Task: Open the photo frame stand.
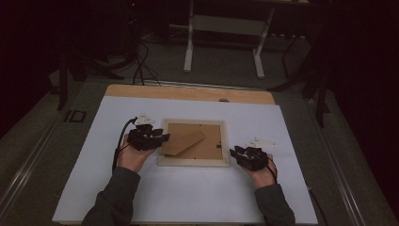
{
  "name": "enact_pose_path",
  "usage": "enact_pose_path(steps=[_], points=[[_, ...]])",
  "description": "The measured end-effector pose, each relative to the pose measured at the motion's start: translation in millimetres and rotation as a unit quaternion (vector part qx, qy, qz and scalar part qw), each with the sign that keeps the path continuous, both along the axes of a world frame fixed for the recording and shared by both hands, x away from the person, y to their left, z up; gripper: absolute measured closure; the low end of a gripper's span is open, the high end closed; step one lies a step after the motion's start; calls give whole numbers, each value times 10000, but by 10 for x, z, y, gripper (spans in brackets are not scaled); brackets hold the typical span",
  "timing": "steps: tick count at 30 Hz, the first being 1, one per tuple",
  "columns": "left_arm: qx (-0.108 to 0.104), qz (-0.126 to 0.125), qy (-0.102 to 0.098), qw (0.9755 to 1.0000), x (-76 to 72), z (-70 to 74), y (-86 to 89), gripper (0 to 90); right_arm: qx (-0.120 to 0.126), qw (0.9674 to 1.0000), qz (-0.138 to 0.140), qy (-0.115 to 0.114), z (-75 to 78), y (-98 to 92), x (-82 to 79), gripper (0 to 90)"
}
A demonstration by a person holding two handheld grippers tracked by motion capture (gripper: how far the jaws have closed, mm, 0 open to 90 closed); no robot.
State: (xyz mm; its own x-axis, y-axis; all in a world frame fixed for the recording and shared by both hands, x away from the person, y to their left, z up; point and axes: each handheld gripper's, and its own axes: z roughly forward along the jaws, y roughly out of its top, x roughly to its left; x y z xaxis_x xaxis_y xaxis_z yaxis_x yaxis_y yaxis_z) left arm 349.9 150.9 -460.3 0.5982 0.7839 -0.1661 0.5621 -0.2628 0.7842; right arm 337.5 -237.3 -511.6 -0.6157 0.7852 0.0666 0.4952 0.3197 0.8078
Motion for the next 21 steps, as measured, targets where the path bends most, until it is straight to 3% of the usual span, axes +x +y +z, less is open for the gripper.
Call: enact_pose_path(steps=[14, 21], points=[[-150, -110, 149, 9997, 72, 28, -42, 566, 8, 10000, 10, 26, -1, 3, -2, 676], [-95, -168, 256, 9995, 107, 24, -58, 544, 14, 10000, 1, 28, 3, -2, -1, 676]])
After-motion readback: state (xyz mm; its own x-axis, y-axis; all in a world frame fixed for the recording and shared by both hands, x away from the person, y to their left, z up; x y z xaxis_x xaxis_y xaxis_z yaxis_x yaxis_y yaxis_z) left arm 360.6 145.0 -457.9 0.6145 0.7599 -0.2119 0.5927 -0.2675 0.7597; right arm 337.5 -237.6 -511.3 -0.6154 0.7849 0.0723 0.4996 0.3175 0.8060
